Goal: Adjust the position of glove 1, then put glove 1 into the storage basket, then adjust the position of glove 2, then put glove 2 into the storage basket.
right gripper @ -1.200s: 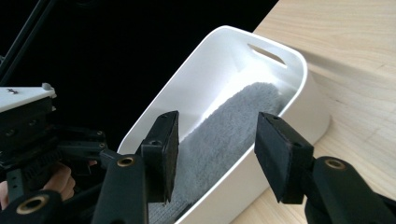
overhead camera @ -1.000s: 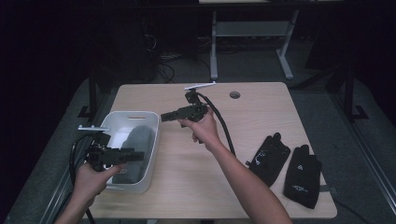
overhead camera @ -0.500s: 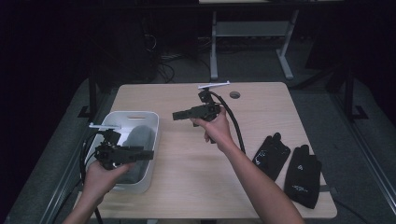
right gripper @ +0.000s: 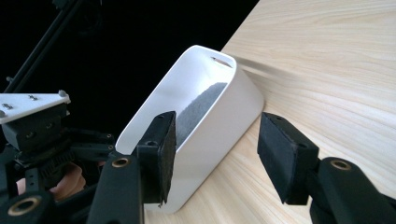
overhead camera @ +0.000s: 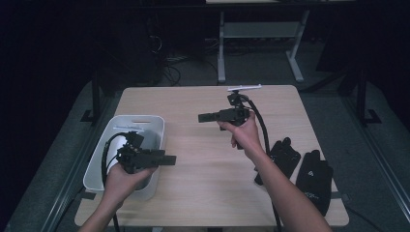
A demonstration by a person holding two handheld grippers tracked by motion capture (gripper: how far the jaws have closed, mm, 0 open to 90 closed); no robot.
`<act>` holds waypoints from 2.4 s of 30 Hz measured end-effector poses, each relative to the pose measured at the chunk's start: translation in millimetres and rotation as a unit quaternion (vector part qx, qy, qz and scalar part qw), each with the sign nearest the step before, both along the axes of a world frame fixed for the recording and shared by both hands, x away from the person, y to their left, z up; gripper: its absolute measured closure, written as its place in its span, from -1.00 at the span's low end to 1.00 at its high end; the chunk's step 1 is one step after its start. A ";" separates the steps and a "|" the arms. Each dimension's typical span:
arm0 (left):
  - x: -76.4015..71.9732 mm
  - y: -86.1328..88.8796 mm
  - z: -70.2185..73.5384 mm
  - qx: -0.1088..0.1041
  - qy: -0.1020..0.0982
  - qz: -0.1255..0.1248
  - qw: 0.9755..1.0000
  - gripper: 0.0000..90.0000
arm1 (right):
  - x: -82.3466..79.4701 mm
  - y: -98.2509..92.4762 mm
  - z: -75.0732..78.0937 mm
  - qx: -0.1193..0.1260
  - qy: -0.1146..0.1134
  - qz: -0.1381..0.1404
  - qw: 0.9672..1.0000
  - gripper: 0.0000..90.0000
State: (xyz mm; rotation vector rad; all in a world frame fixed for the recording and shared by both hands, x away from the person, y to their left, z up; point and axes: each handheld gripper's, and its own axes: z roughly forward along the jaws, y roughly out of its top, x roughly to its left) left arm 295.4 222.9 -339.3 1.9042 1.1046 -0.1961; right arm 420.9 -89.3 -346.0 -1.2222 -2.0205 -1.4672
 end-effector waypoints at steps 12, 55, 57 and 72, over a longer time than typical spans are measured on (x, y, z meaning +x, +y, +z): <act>4.1 -20.2 -4.0 0.000 0.002 -0.019 1.000 -0.43 | -2.4 -29.9 -5.3 -0.003 0.006 -0.023 1.000 0.03; 10.1 -61.0 -11.5 0.005 0.005 -0.055 0.998 -0.46 | -18.0 -104.7 -35.6 -0.012 0.029 -0.075 0.997 0.02; 9.9 -64.5 -11.9 0.003 0.005 -0.056 0.998 -0.46 | -19.4 -108.1 -36.5 -0.013 0.031 -0.077 0.996 0.02; 13.7 -104.3 -23.4 0.000 0.007 -0.084 0.996 -0.47 | -36.1 -146.2 -42.7 -0.023 0.031 -0.100 0.994 0.02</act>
